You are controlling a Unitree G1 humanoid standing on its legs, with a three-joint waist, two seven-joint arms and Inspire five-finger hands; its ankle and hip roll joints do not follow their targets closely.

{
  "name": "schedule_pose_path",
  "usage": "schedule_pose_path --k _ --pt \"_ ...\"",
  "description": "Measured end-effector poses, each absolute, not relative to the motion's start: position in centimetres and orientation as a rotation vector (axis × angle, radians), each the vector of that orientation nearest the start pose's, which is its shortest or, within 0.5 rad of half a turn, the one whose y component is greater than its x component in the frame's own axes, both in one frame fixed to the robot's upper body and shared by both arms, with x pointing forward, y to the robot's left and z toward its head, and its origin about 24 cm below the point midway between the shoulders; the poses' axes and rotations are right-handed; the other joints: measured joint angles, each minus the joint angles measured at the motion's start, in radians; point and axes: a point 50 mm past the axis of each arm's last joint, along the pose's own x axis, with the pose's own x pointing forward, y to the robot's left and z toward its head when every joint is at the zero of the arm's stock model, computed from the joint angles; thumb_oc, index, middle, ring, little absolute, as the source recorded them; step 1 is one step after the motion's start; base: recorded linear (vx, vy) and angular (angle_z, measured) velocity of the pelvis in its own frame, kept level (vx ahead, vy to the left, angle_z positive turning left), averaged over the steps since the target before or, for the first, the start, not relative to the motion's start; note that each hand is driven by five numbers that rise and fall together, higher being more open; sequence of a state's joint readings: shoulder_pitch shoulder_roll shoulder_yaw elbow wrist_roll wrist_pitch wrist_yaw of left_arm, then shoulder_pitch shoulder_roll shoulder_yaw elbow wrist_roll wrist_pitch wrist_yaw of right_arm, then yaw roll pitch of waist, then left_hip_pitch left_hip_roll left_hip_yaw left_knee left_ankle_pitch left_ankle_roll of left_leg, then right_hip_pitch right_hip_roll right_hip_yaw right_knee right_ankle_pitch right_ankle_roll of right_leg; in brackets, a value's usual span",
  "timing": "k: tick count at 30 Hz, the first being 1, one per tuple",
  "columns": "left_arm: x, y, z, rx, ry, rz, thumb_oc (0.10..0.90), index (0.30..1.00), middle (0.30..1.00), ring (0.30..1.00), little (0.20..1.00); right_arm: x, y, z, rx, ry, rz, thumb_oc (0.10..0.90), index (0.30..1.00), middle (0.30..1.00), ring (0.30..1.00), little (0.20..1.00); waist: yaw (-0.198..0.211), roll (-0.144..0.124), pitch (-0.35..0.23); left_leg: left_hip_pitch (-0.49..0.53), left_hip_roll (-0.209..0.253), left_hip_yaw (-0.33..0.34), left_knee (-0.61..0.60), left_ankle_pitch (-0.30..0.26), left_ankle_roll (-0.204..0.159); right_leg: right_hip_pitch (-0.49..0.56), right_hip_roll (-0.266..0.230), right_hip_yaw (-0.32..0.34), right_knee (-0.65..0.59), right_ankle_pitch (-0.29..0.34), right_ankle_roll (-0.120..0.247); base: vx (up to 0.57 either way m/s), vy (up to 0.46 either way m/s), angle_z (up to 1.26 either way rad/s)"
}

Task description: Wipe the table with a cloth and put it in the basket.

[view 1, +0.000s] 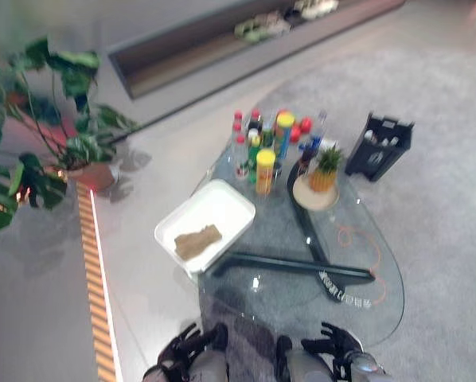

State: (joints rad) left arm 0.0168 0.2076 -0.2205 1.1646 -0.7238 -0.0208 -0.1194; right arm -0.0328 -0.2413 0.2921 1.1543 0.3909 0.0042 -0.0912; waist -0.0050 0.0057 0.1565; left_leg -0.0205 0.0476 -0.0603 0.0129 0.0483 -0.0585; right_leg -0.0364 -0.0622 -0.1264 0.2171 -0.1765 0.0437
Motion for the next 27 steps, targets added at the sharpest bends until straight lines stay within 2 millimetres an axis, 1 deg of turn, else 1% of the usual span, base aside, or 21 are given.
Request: schedule_pose_path --k 2,6,8,11,18,23,27 --pt "9.2 20.8 -16.4 -0.371 1.143 0.262 0.800 0.900 0.900 0.900 0.900 10.4 -22.0 -16.1 -0.084 1.190 -0.203 0.800 0.900 0.900 0.900 0.900 0.000 -0.002 -0.034 0.022 0.003 0.002 -0.011 -0.005 0.000 0.028 0.004 0.001 -0.026 0.004 0.000 0.09 0.012 -0.01" --pt "7.9 20.9 -16.8 -0.358 1.231 0.282 0.800 0.900 0.900 0.900 0.900 8.8 -22.3 -16.5 -0.051 1.278 -0.258 0.800 0.900 0.900 0.900 0.900 0.001 0.001 -0.076 0.059 0.010 0.005 -0.032 -0.008 -0.002 0.087 0.014 -0.001 -0.094 0.026 0.002 0.07 0.005 -0.03" --pt "7.5 21.0 -16.9 -0.360 1.254 0.294 0.800 0.900 0.900 0.900 0.900 8.4 -22.3 -16.6 -0.043 1.302 -0.268 0.800 0.900 0.900 0.900 0.900 0.001 0.004 -0.082 0.068 0.013 0.012 -0.038 -0.008 -0.002 0.100 0.018 0.005 -0.118 0.039 0.002 0.06 -0.002 -0.09" --pt "6.6 21.4 -17.1 -0.375 1.282 0.337 0.800 0.900 0.900 0.900 0.900 7.5 -22.4 -16.8 -0.023 1.356 -0.293 0.800 0.900 0.900 0.900 0.900 0.001 0.003 -0.099 0.085 0.018 0.018 -0.055 -0.008 -0.003 0.141 0.026 0.009 -0.187 0.071 0.004 0.07 -0.011 -0.06" --pt "5.3 21.6 -17.2 -0.383 1.305 0.371 0.800 0.900 0.900 0.900 0.900 7.1 -22.3 -16.9 -0.024 1.407 -0.288 0.800 0.900 0.900 0.900 0.900 0.005 -0.002 -0.104 0.103 0.016 0.021 -0.087 -0.001 -0.012 0.192 0.028 0.005 -0.287 0.119 0.005 0.01 -0.001 0.00" --pt "5.4 21.7 -17.2 -0.333 1.312 0.342 0.800 0.900 0.900 0.900 0.900 7.2 -22.3 -16.9 -0.052 1.406 -0.250 0.800 0.900 0.900 0.900 0.900 0.004 -0.004 -0.105 0.105 0.015 0.021 -0.096 -0.001 -0.012 0.194 0.027 0.003 -0.295 0.125 0.006 0.01 -0.002 0.00" --pt "5.3 21.9 -17.2 -0.296 1.319 0.352 0.800 0.900 0.900 0.900 0.900 7.2 -22.3 -16.9 -0.054 1.408 -0.230 0.800 0.900 0.900 0.900 0.900 0.004 -0.009 -0.106 0.106 0.013 0.021 -0.097 -0.001 -0.012 0.199 0.025 0.001 -0.302 0.126 0.007 0.03 -0.006 0.01"
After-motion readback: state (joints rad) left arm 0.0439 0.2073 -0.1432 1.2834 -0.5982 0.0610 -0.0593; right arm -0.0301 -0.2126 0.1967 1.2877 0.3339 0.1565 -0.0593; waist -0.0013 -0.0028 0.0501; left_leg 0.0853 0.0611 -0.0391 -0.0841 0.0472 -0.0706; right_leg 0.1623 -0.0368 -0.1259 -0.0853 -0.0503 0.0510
